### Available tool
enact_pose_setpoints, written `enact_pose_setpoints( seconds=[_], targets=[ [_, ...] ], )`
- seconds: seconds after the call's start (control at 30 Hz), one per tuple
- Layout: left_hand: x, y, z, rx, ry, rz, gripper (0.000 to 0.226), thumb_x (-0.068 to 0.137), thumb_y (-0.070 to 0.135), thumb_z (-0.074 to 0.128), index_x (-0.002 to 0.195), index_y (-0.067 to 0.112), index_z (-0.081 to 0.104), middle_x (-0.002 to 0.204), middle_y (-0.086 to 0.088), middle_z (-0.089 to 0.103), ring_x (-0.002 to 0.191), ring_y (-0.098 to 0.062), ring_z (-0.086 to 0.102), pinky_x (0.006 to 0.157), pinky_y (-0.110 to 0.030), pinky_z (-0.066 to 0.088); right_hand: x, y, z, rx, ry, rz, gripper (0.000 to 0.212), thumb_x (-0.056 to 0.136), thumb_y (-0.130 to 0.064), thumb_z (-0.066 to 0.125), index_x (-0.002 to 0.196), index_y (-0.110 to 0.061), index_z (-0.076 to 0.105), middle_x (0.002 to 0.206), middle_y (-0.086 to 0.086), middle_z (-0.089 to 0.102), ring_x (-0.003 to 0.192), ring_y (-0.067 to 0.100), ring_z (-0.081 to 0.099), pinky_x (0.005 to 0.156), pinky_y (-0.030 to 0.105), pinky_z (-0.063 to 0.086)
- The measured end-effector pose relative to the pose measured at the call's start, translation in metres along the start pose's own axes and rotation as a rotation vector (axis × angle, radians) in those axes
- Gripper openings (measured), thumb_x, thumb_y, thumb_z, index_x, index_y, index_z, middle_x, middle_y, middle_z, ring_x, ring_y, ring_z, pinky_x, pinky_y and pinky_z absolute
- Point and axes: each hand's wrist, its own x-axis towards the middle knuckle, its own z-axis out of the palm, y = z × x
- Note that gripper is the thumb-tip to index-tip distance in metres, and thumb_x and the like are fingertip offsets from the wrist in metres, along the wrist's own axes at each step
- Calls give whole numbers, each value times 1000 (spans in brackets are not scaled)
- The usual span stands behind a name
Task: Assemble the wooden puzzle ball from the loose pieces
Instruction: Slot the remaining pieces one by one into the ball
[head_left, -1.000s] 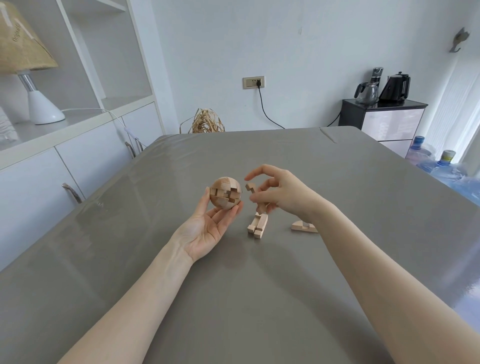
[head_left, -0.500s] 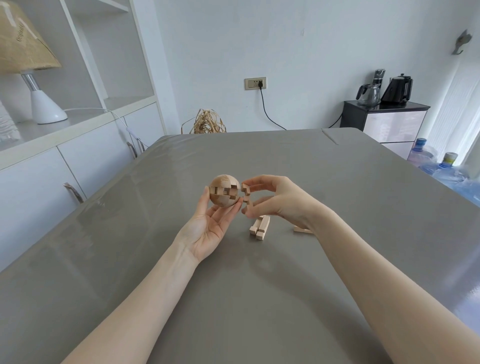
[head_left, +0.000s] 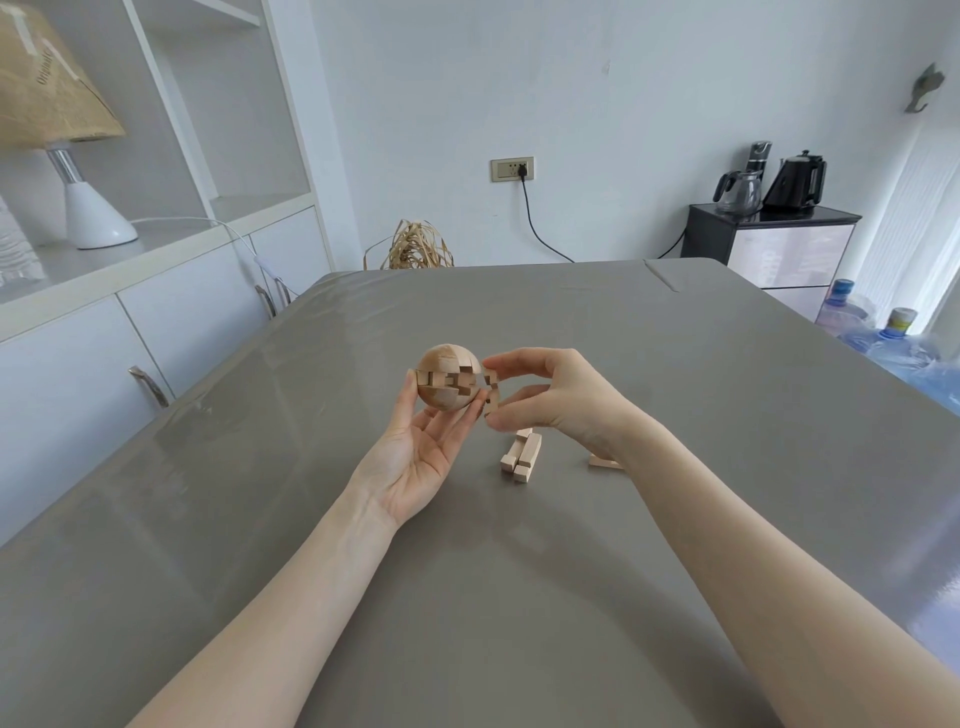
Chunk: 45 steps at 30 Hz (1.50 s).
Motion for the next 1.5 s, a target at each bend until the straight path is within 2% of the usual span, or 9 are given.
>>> enact_pose_setpoints(
  seconds=[0.1, 0.33, 0.53, 0.67, 0.73, 0.9, 1.03, 1.33, 1.5],
  targets=[
    [1, 1, -1, -8, -5, 15, 67, 76, 31, 62, 130, -7, 48, 121, -26, 62, 97, -32, 69, 78, -34, 58, -1, -3, 1, 26, 40, -12, 47, 72, -7, 80, 116, -13, 64, 107, -1, 67, 74, 16, 64, 66, 18, 54],
    [2, 2, -3, -9, -31, 46, 67, 78, 29, 61, 134, -4, 45, 126, -19, 62, 112, -26, 63, 85, -33, 56, 6, -1, 13, 24, 118, -31, 42, 71, -26, 83, 109, -12, 69, 99, 3, 69, 80, 12, 64, 78, 33, 60],
    [4, 1, -3, 31, -16, 93, 68, 79, 29, 60, 136, -2, 44, 133, -18, 57, 123, -25, 55, 82, -32, 57, 9, -1, 22, 48, 203, -26, 57, 65, -31, 86, 115, -17, 62, 96, 3, 71, 82, 13, 68, 76, 33, 60],
    [5, 1, -4, 78, -16, 113, 66, 80, 30, 59, 137, -1, 44, 134, -16, 56, 124, -24, 54, 85, -31, 56, 12, 2, 28, 5, 273, -22, 74, 49, -50, 84, 115, -28, 58, 83, -10, 72, 78, 9, 70, 85, 41, 56],
    [5, 1, -4, 90, -20, 117, 65, 81, 30, 58, 137, -1, 44, 134, -16, 56, 125, -24, 53, 88, -32, 54, 13, 3, 29, -10, 297, -26, 76, 50, -50, 85, 117, -29, 56, 80, -11, 71, 77, 8, 70, 86, 42, 55],
    [4, 0, -3, 106, -26, 126, 52, 84, 30, 55, 127, 0, 53, 118, -17, 66, 113, -21, 62, 89, -32, 53, 13, 3, 30, -39, 321, -25, 83, 39, -57, 82, 115, -35, 55, 79, -12, 70, 89, 10, 67, 91, 43, 52],
    [1, -4, 0, 187, -56, 139, 31, 95, 28, 45, 108, 4, 60, 99, -12, 73, 95, -16, 70, 91, -31, 51, 12, 1, 31, -92, 325, -24, 80, 47, -53, 83, 118, -35, 53, 82, -10, 68, 92, 11, 65, 94, 44, 50],
    [-2, -5, 2, 241, -86, 163, 33, 79, 28, 54, 102, 6, 62, 95, -9, 74, 92, -14, 71, 91, -30, 51, 9, -2, 30, -120, 330, -21, 77, 54, -46, 85, 121, -35, 51, 85, -11, 68, 96, 10, 63, 97, 43, 46],
    [-1, -5, 1, 332, -107, 166, 32, 80, 28, 56, 101, 7, 66, 104, -11, 71, 98, -15, 69, 88, -27, 54, 9, -1, 31, -128, 332, -14, 75, 54, -48, 85, 120, -36, 51, 86, -10, 67, 101, 13, 61, 99, 44, 44]
  ],
)
